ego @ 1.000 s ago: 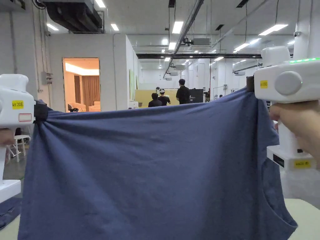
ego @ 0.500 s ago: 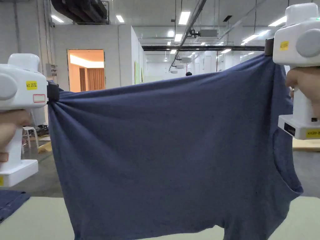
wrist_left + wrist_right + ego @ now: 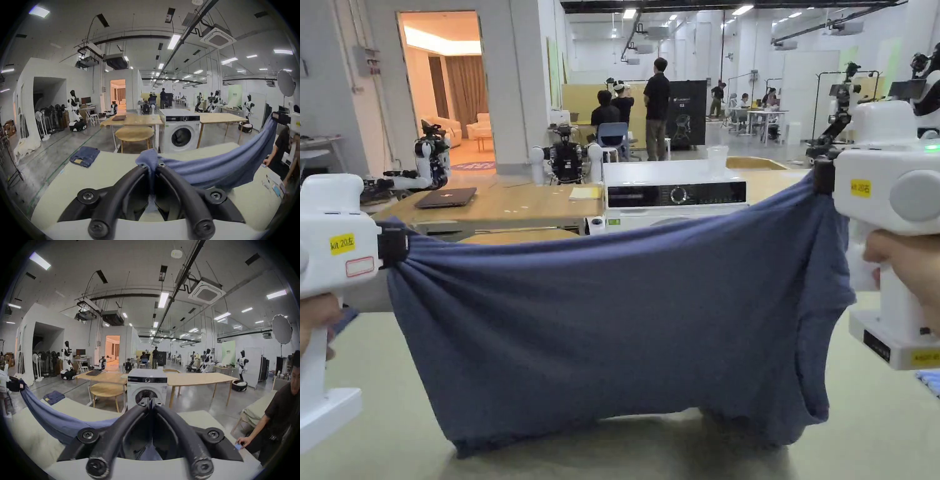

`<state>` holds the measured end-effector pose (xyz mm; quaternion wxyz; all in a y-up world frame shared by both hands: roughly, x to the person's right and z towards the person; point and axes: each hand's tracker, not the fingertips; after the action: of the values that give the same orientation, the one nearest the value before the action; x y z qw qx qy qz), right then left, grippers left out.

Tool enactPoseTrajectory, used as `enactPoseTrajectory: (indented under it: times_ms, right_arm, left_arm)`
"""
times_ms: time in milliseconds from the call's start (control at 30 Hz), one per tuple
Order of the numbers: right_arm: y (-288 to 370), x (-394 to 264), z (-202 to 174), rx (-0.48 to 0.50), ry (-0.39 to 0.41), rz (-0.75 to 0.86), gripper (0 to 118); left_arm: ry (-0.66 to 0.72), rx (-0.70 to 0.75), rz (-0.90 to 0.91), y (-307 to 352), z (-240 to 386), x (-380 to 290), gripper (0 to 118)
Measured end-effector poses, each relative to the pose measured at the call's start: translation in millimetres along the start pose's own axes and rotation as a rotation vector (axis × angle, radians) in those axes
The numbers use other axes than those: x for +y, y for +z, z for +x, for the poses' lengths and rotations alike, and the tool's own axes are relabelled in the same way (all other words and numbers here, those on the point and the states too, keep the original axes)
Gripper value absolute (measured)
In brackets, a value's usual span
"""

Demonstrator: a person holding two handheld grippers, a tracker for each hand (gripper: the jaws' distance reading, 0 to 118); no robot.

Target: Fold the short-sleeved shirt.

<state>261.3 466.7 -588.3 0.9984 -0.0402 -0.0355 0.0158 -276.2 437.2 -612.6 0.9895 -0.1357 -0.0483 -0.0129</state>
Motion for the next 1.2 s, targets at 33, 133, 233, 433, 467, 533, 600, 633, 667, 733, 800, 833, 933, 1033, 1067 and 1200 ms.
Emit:
enactPoseTrajectory:
  times_ms: [33, 133, 233, 433, 467, 533, 600, 633, 667, 733, 800, 833, 933, 1033, 1067, 1200]
  right_arm:
    - [11, -13, 1, 0.012, -0.002, -0.005, 1]
    - [41, -46, 4, 0.049, -0.026, -0.021, 1]
    - [80, -76, 10, 0.091, -0.049, -0.044, 1]
    - [178, -128, 9, 0.132, -0.048, -0.061, 1]
    - [193, -137, 10, 0.129, -0.047, -0.062, 1]
    - [223, -153, 10, 0.134, -0.058, -0.077, 1]
    - [259, -168, 0, 0.142, -0.049, -0.097, 1]
    - [274, -179, -2, 0.146, -0.018, -0.116, 1]
    - [287, -189, -4, 0.151, 0.004, -0.13, 1]
    - [312, -213, -7, 0.162, 0.03, -0.187, 1]
    - [334, -236, -10, 0.159, 0.02, -0.242, 1]
    - [344, -246, -11, 0.158, 0.016, -0.28, 1]
    - [371, -272, -12, 0.147, 0.028, -0.304, 1]
    - [387, -294, -6, 0.134, 0.017, -0.351, 1]
    - [391, -299, -5, 0.14, 0.021, -0.364, 1]
    - [400, -325, -5, 0.135, 0.051, -0.45, 1]
  left_arm:
    - [-0.006, -0.001, -0.006, 5, -2, -10, 0]
    - [-0.007, -0.013, -0.029, 23, -7, -32, 0]
    - [0.024, -0.046, -0.052, 49, -12, -56, 0]
    - [0.007, -0.051, -0.064, 117, -2, -113, 0]
    - [0.017, -0.049, -0.043, 130, 0, -122, 0]
    - [0.025, -0.045, -0.033, 158, 6, -142, 0]
    - [0.015, -0.041, -0.02, 186, 11, -163, 0]
    - [0.006, -0.039, -0.014, 201, 14, -175, 0]
    - [0.001, -0.033, -0.015, 213, 16, -186, 0]
    - [-0.006, -0.048, -0.045, 238, 18, -213, 0]
    - [-0.048, -0.045, -0.1, 254, 19, -243, 0]
    - [-0.066, -0.043, -0.118, 261, 19, -258, 0]
    - [-0.075, -0.033, -0.189, 278, 15, -294, 0]
    - [-0.036, -0.025, -0.21, 294, 7, -321, 0]
    - [-0.022, -0.02, -0.223, 297, 6, -328, 0]
    - [-0.014, -0.025, -0.267, 297, -2, -360, 0]
